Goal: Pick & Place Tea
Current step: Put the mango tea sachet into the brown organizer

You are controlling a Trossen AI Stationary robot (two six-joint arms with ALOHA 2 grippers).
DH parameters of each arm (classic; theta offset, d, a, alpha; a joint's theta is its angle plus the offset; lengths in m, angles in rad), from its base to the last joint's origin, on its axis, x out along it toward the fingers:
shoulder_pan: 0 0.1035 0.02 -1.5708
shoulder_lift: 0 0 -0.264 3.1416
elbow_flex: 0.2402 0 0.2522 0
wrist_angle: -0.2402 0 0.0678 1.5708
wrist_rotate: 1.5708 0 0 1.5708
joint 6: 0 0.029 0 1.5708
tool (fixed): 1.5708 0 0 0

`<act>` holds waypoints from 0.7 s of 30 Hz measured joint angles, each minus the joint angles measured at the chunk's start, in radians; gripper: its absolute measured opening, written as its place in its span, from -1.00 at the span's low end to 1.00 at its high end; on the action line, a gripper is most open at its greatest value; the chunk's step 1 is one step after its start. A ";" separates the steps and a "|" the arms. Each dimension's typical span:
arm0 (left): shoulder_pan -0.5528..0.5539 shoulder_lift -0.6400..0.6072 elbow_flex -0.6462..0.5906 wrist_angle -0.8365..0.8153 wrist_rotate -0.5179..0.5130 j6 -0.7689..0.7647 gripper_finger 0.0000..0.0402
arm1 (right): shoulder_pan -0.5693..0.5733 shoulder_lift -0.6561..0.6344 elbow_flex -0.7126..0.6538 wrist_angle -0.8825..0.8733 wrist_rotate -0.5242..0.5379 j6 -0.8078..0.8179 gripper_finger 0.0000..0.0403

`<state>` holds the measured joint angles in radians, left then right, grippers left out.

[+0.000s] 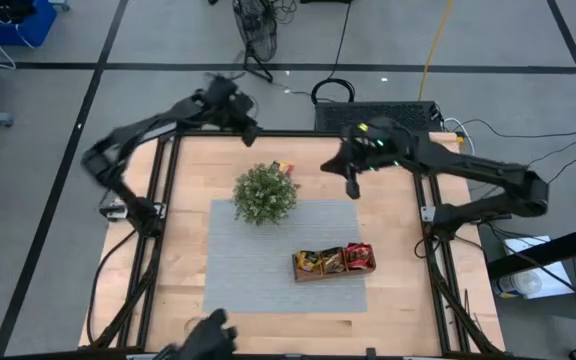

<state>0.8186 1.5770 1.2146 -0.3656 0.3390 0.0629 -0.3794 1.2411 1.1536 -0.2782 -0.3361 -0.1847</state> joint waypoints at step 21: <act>-0.148 0.473 0.263 -0.253 0.183 0.188 0.19 | 0.030 -0.287 -0.333 0.252 0.105 0.025 -1.00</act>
<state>0.6701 2.0502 1.4776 -0.6182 0.5219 0.2504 -0.3496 0.9543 0.8207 -0.0260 -0.2315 -0.1595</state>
